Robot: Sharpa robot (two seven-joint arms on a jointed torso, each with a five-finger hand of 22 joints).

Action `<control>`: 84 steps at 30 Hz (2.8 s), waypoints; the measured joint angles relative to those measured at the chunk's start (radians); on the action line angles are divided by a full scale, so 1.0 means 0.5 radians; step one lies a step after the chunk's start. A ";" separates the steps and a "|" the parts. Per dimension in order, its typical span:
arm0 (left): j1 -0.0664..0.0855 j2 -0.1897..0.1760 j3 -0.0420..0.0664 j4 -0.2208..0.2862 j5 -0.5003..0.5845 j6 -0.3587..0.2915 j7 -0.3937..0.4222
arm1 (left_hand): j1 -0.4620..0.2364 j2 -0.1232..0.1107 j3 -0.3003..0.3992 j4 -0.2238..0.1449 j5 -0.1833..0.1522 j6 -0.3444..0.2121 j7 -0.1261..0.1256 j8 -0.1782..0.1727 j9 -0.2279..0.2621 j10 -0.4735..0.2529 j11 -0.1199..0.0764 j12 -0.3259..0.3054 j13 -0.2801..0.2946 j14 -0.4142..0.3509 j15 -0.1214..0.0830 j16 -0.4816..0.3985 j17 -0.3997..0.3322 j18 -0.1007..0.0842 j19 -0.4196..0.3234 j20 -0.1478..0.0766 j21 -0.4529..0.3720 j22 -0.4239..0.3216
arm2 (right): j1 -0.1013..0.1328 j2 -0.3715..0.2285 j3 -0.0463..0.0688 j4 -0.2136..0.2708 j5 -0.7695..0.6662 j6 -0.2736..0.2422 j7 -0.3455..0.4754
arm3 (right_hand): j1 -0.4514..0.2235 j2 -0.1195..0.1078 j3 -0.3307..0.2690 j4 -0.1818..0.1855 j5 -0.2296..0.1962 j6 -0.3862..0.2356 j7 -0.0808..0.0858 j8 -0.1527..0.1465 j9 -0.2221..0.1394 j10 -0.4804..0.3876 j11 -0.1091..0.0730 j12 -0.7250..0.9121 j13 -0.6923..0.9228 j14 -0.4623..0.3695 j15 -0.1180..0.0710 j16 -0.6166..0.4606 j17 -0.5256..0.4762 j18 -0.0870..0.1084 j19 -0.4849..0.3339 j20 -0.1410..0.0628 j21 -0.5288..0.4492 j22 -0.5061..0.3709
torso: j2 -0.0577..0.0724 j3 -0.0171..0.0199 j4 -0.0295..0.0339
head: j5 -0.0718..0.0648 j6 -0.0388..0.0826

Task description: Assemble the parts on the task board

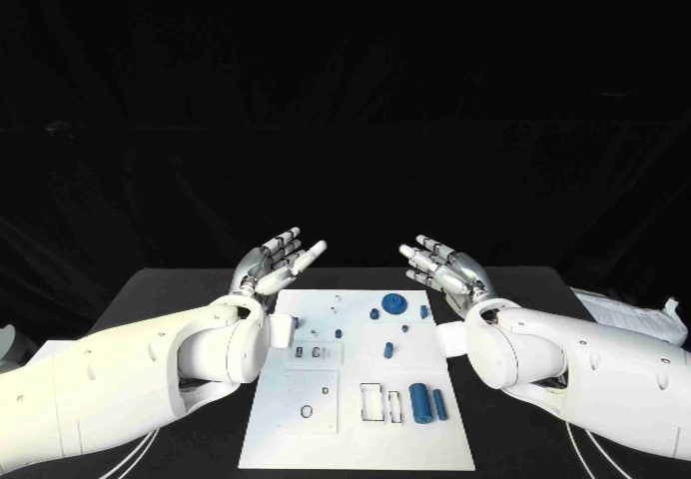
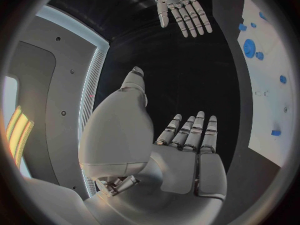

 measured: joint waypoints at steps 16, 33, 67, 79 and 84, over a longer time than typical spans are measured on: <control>0.006 -0.096 -0.001 -0.034 0.034 0.138 0.004 | 0.185 0.301 0.193 -0.011 -0.042 0.881 0.091 0.156 0.071 1.094 -0.026 0.157 0.066 0.982 -0.068 0.233 0.098 0.171 0.974 0.018 0.309 0.136 | 0.023 -0.001 0.016 -0.245 -0.619 0.223 -0.105 | 0.323 0.060 0.092 -0.235 0.007 0.821 0.072 0.102 0.060 0.937 -0.026 0.108 0.049 0.983 -0.048 0.122 0.053 0.188 0.716 0.008 0.179 0.067 | 0.011 -0.0050 0.000 | -0.002 0.000; 0.054 -0.269 0.016 0.188 0.043 0.369 0.045 | 0.226 0.433 0.141 -0.147 -0.070 1.295 0.120 0.172 0.063 1.542 -0.156 0.169 0.070 1.484 -0.226 0.300 0.192 0.172 1.495 -0.121 0.430 0.136 | 0.168 0.045 0.079 -0.394 -1.767 0.244 -0.304 | 0.379 0.028 0.321 -0.458 -0.139 1.502 0.111 0.108 0.077 1.603 -0.180 0.108 0.057 1.759 -0.251 0.187 0.091 0.248 1.325 -0.166 0.389 0.099 | 0.170 -0.0257 0.052 | -0.080 0.058; 0.156 -0.392 0.027 0.434 0.143 0.496 0.039 | 0.218 0.441 0.119 -0.169 -0.070 1.300 0.121 0.129 0.058 1.549 -0.150 0.116 0.068 1.486 -0.229 0.245 0.205 0.171 1.509 -0.121 0.398 0.113 | 0.289 0.176 0.092 -0.420 -3.178 0.889 -0.918 | 0.321 -0.125 0.436 -0.446 -0.341 1.663 -0.002 0.090 0.079 1.746 -0.297 0.069 0.056 2.285 -0.422 0.409 0.379 0.248 1.858 -0.408 0.831 0.289 | 0.415 -0.0886 0.188 | -0.191 0.102; 0.157 -0.398 0.027 0.426 0.147 0.502 0.033 | 0.218 0.441 0.113 -0.175 -0.070 1.293 0.128 0.121 0.058 1.549 -0.150 0.107 0.068 1.486 -0.229 0.245 0.207 0.171 1.509 -0.121 0.399 0.110 | 0.297 0.167 0.098 -0.400 -3.281 0.892 -0.964 | 0.313 -0.133 0.444 -0.426 -0.349 1.670 -0.008 0.090 0.079 1.746 -0.297 0.069 0.060 2.293 -0.429 0.436 0.408 0.248 1.858 -0.408 0.842 0.299 | 0.435 -0.0938 0.206 | -0.206 0.114; 0.157 -0.398 0.027 0.420 0.150 0.504 0.030 | 0.218 0.441 0.113 -0.175 -0.070 1.293 0.128 0.121 0.059 1.549 -0.150 0.107 0.068 1.486 -0.229 0.245 0.207 0.171 1.509 -0.121 0.399 0.110 | 0.295 0.162 0.096 -0.399 -3.305 0.885 -0.977 | 0.324 -0.143 0.472 -0.412 -0.373 1.670 -0.009 0.090 0.078 1.746 -0.297 0.056 0.048 2.293 -0.429 0.451 0.434 0.248 1.858 -0.408 0.865 0.309 | 0.442 -0.0951 0.212 | -0.215 0.116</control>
